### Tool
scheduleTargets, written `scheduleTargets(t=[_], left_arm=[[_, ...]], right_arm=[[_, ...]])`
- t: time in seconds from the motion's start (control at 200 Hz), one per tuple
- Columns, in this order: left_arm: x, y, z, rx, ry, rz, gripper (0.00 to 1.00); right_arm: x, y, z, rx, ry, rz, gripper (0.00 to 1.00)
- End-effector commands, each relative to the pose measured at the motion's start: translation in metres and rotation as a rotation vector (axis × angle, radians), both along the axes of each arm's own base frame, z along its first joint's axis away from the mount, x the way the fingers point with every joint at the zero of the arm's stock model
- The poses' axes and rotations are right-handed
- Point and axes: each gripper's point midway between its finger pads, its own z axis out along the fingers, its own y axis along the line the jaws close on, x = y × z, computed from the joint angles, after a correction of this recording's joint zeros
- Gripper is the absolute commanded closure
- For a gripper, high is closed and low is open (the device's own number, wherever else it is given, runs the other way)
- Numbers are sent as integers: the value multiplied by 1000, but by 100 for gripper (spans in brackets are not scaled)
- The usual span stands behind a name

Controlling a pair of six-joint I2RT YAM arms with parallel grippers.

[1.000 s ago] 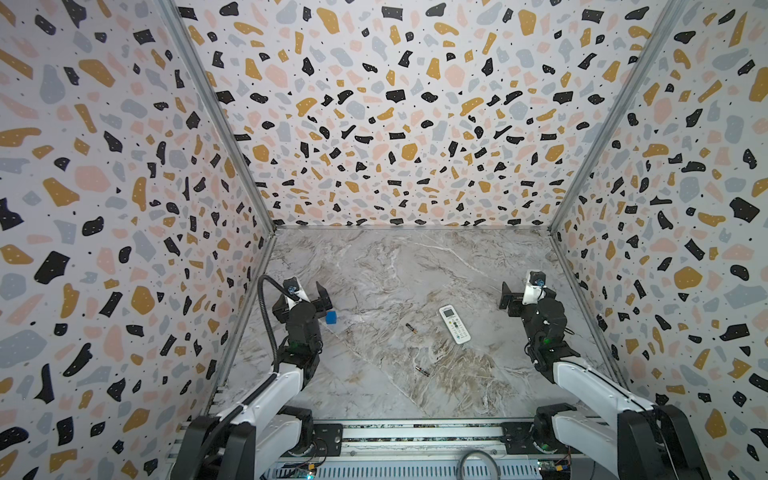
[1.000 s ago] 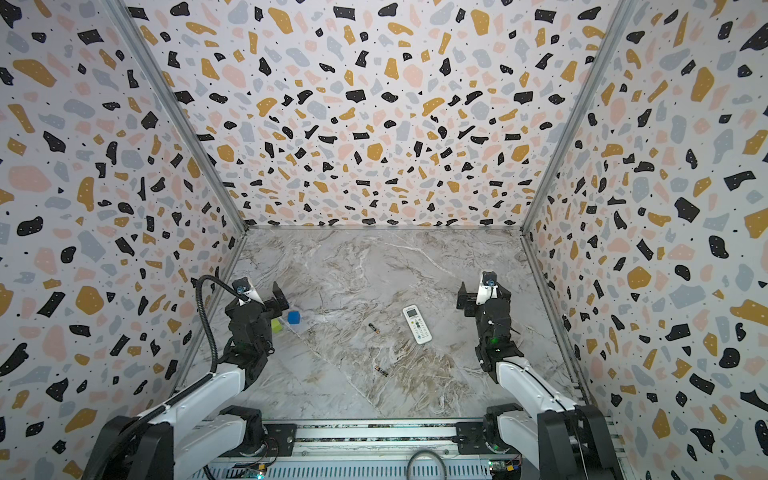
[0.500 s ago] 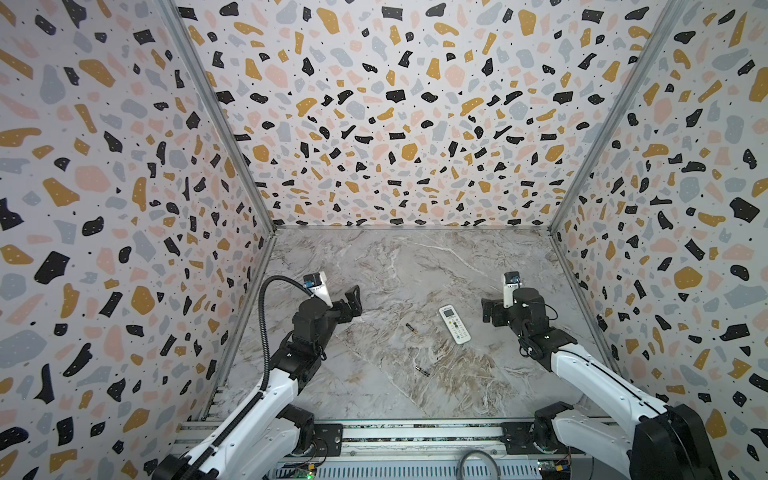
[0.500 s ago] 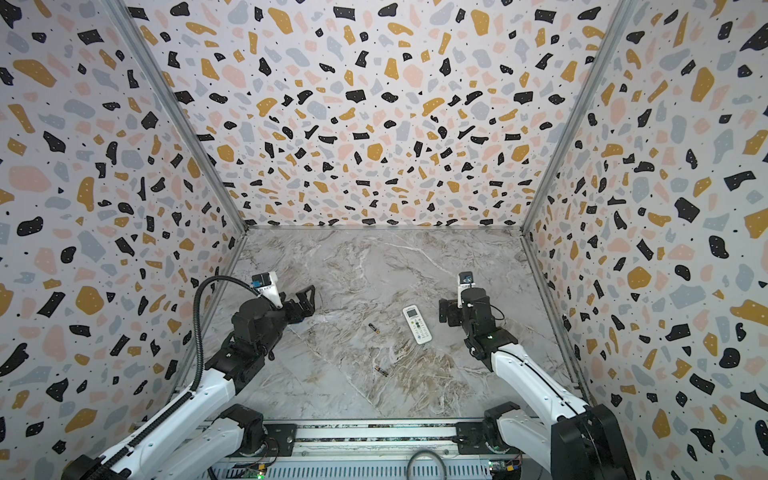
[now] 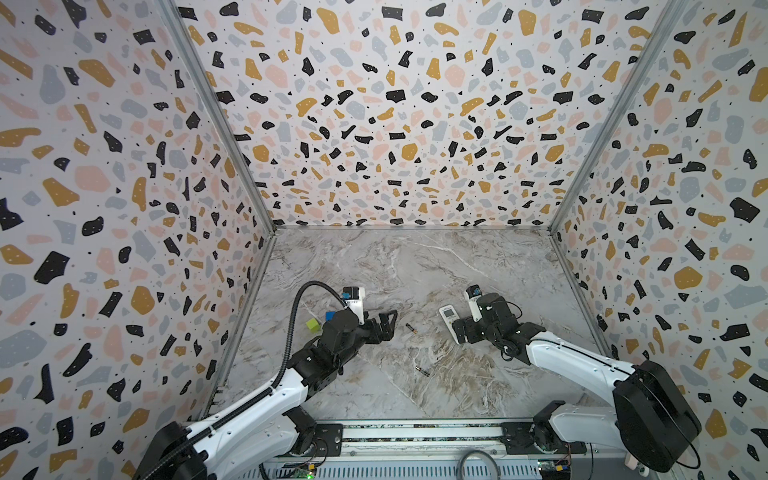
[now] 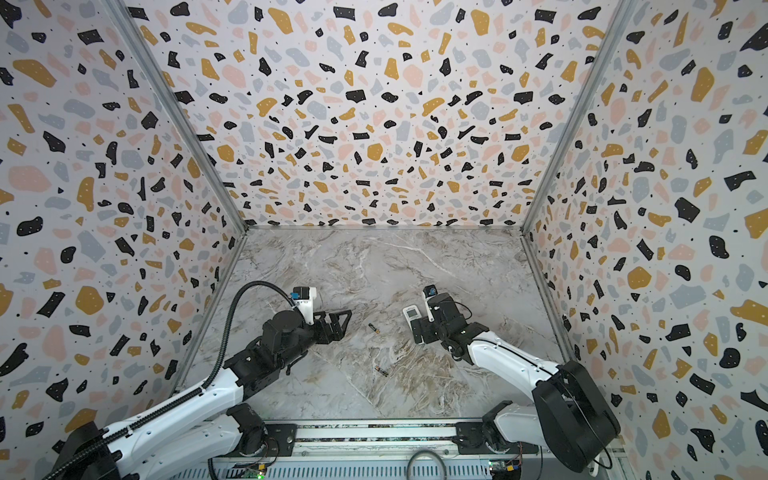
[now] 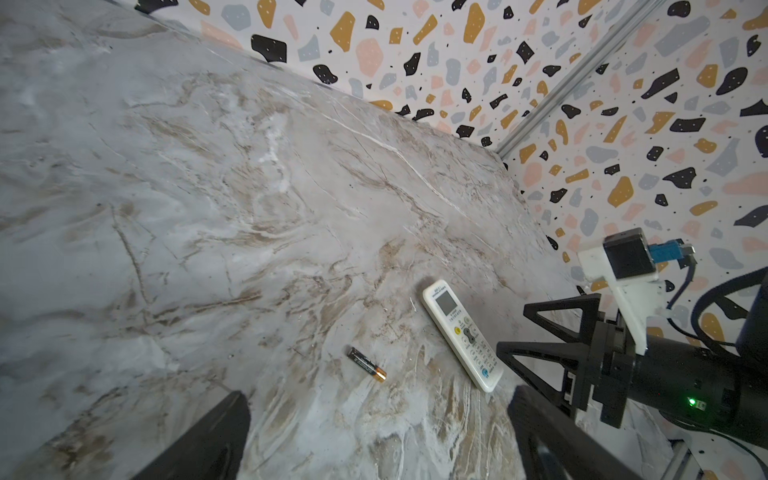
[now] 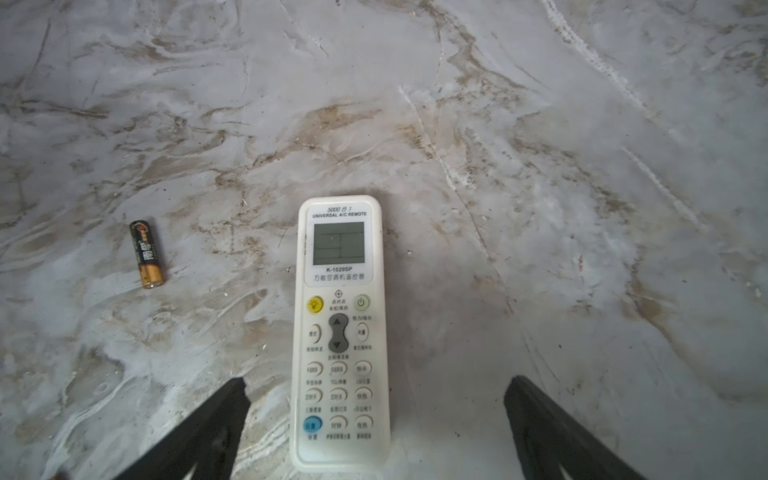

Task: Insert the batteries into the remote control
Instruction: 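Reach the right gripper to the white remote while the left arm moves forward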

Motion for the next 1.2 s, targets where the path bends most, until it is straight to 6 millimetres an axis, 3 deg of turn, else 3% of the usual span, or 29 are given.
scheduleTargets(t=[0.0,0.476,0.551,0.931,1.196], left_arm=[[1,-10,13,-35,-37,11,0],[-15,-42,-1,-29,-10,-53,0],[-14,-48,5,-51,-30,-63,0],[-14,-48,4,-57,-40,-55,0],[-15,-47,5,-59,-48,-55,0]], right_arm=[[1,8,7,20,7,-1,1],[0,17,-19,-44,78,24,1],[2,17,-21,-56,82,16,1],[2,14,-36,-92,128,-17,2],[3,14,-44,-100,145,-23,8]])
